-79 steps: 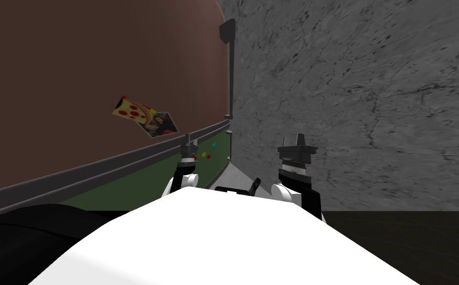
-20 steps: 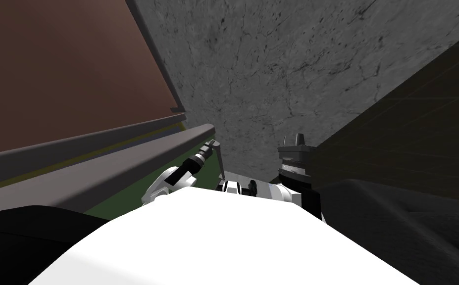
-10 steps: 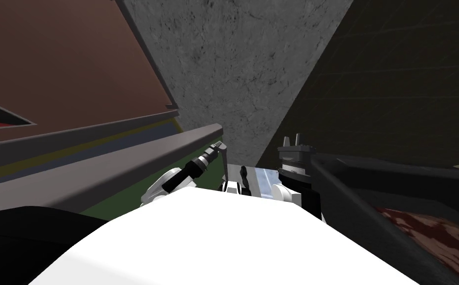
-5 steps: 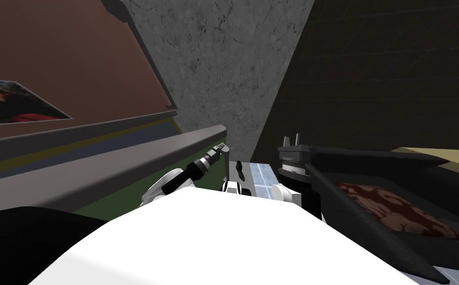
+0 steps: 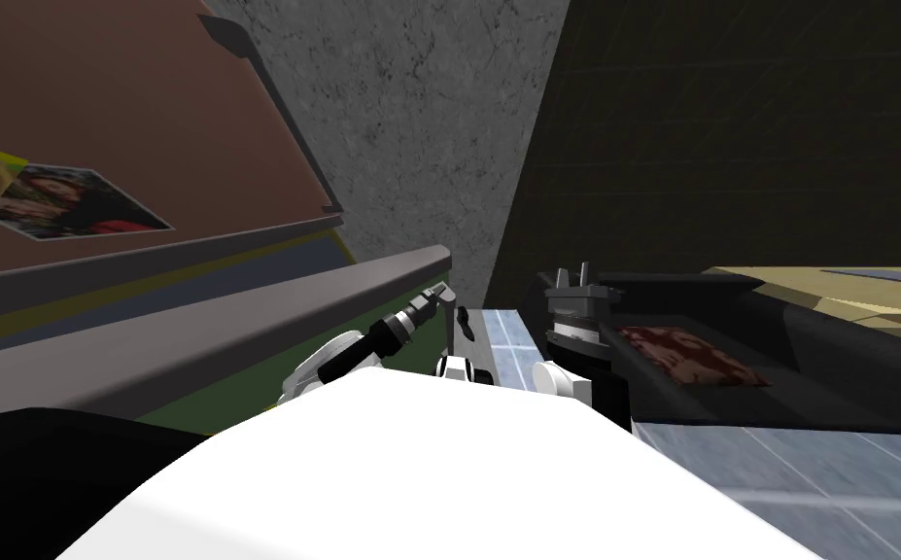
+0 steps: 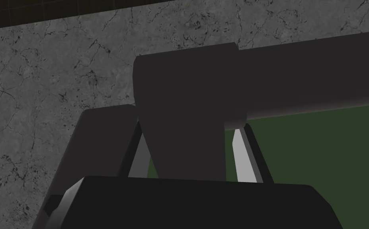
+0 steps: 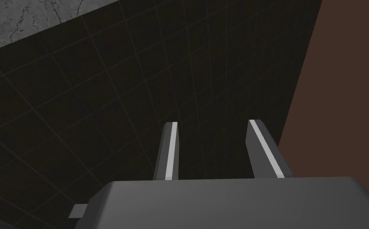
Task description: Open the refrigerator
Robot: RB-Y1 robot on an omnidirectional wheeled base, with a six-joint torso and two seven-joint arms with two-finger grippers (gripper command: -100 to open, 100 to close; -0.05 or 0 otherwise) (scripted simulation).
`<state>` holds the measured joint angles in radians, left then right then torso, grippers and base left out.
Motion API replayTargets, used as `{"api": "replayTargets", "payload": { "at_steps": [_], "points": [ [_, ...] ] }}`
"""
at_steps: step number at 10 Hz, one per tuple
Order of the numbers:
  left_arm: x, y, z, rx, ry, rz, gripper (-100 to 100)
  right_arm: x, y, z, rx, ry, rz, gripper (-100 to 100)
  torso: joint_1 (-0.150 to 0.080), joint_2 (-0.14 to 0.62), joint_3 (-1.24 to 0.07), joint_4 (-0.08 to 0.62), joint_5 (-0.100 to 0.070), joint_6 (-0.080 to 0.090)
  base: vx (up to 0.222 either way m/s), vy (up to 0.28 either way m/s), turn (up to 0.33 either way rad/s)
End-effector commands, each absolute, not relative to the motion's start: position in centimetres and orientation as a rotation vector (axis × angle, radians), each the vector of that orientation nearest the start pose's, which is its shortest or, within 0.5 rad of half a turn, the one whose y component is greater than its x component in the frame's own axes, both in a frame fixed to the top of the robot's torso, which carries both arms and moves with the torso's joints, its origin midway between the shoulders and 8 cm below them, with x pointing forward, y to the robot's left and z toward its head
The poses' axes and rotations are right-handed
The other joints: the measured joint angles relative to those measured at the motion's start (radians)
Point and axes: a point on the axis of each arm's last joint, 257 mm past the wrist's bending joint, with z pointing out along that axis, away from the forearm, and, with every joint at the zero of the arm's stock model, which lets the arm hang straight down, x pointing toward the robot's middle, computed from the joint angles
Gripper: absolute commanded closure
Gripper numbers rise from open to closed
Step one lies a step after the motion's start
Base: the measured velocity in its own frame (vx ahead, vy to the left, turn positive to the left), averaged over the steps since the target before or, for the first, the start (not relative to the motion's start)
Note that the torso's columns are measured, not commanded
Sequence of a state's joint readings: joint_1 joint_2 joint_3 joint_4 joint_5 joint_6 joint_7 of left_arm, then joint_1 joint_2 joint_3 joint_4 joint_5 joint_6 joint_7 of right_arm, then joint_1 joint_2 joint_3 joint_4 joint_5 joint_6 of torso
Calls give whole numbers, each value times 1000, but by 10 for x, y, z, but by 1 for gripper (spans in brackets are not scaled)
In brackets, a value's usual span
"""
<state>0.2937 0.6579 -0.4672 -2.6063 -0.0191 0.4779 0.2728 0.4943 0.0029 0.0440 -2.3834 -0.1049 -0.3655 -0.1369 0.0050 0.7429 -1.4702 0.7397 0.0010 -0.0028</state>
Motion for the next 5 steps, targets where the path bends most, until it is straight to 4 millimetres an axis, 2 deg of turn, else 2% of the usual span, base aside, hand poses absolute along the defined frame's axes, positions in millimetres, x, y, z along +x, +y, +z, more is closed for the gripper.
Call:
{"api": "replayTargets", "payload": {
  "at_steps": [1,3,4,5],
  "points": [
    [340,59,-80,-700,1713,-1515,100,346,-274,46,800,527,1544,0,0,4,3,0,0,1,-322,-63,-208],
    [336,54,-80,-683,1725,-1531,100,346,-274,46,800,527,1544,0,-7,4,11,2,-2,4,-257,-91,-129],
    [348,60,-70,-675,1701,-1509,-100,346,-274,46,800,527,1543,0,-7,4,13,3,-3,2,-107,-33,-19],
    [353,61,-65,-677,1700,-1508,-100,346,-274,46,800,527,1543,0,-4,0,4,1,-1,3,-25,8,-26]
  ]
}}
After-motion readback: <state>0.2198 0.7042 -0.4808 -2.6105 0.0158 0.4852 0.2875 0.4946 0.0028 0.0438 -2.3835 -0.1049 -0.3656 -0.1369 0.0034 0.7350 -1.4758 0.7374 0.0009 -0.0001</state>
